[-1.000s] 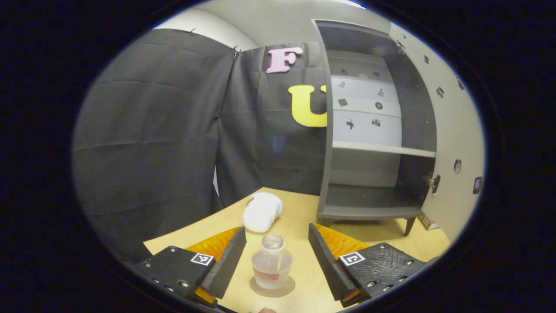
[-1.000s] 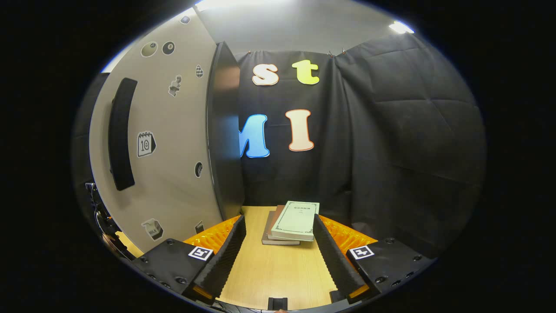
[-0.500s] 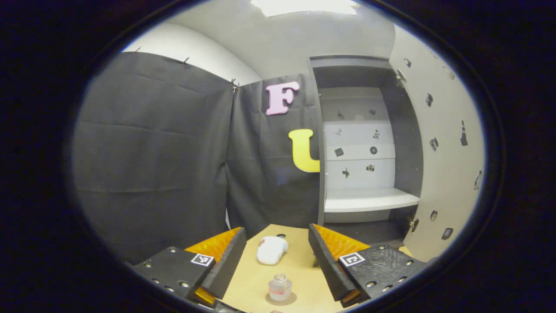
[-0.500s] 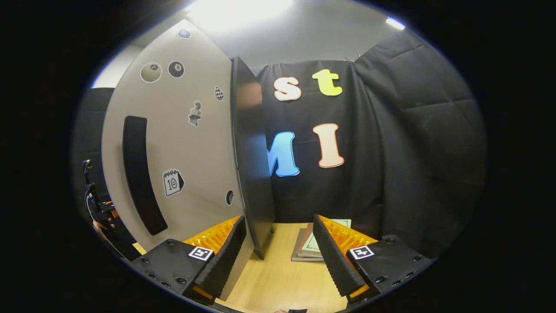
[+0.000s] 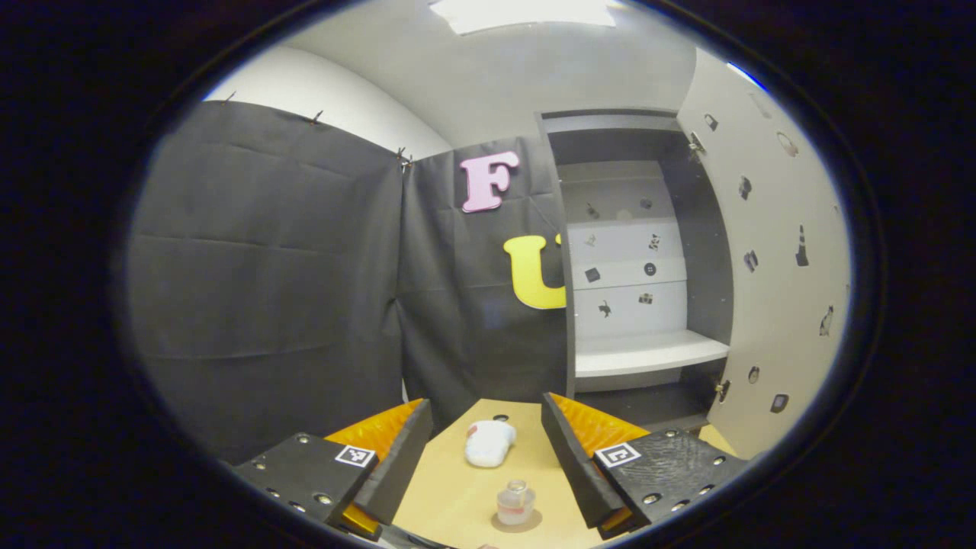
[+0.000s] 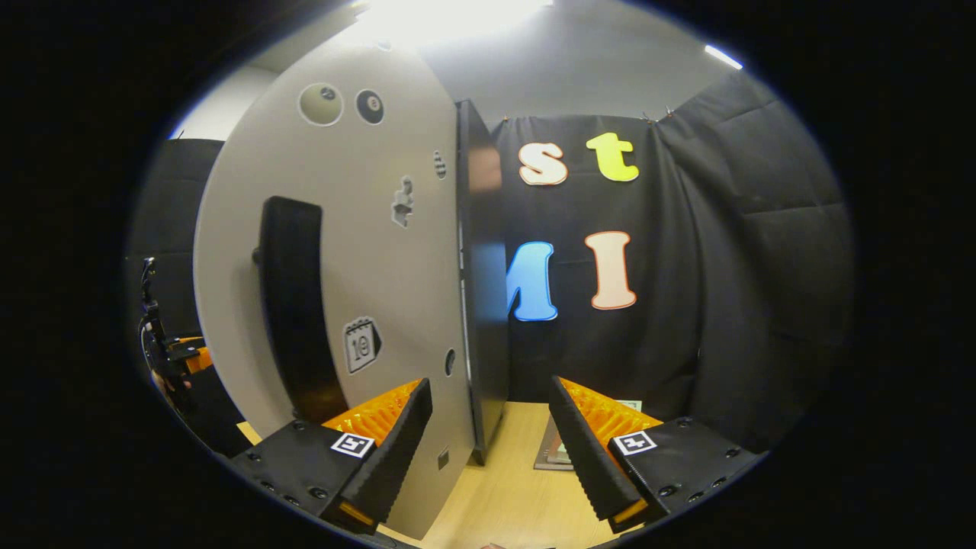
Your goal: Open the cabinet door with the right hand, grasp the bottle in the cabinet with the left hand and place it on the coaster, then close the cabinet door with the right hand.
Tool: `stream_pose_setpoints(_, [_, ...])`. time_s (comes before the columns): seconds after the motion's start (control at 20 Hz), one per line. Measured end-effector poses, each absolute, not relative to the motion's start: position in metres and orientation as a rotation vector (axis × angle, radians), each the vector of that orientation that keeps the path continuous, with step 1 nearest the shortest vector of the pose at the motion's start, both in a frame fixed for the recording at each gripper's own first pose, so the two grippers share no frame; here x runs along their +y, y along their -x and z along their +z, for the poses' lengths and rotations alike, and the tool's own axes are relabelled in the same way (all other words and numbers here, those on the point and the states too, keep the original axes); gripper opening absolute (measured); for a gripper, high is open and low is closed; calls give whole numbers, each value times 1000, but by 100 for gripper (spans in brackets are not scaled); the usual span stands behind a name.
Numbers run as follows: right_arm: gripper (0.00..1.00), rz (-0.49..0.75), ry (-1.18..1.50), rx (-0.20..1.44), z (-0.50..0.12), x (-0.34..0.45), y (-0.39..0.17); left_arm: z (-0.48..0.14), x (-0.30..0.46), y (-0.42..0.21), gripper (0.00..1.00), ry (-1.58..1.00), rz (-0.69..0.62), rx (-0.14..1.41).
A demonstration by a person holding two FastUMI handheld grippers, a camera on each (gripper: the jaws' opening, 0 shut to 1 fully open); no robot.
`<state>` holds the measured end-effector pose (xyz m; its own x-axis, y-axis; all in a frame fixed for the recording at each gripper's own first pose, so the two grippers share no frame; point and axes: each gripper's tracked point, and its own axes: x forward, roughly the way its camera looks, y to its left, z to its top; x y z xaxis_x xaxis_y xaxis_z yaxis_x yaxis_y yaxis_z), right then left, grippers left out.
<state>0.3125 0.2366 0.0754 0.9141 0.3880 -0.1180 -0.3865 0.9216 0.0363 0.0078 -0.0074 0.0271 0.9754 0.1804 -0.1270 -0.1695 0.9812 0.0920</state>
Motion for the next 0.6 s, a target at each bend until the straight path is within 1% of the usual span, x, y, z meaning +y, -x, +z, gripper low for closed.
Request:
stream_pose_setpoints(0.05, [87, 388, 3, 123, 76, 238, -314, 24, -2, -10, 87, -66, 172, 141])
stream_pose_setpoints(0.1, [92, 384, 5, 128, 76, 240, -313, 23, 4, -12, 87, -47, 167, 144])
stream_pose_setpoints(0.15, [87, 382, 4, 135, 75, 245, -313, 21, 10, -13, 87, -31, 163, 143])
stream_pose_setpoints(0.2, [92, 381, -2, 142, 75, 249, -311, 22, 17, -14, 87, -19, 167, 139])
stream_pose_setpoints(0.3, [92, 386, -10, 154, 74, 259, -307, 21, 27, -17, 87, -1, 166, 135])
stream_pose_setpoints(0.35, [88, 394, -8, 160, 74, 266, -305, 20, 29, -19, 89, 5, 160, 137])
stream_pose_setpoints(0.4, [92, 406, -2, 164, 73, 275, -303, 18, 32, -19, 87, 6, 154, 140])
stream_pose_setpoints(0.5, [92, 422, 20, 154, 77, 291, -300, 14, 41, -16, 87, 2, 155, 147])
stream_pose_setpoints(0.55, [88, 429, 29, 149, 79, 298, -298, 11, 45, -17, 87, 2, 154, 150])
stream_pose_setpoints(0.6, [88, 433, 31, 147, 81, 304, -296, 11, 47, -16, 87, 6, 150, 151])
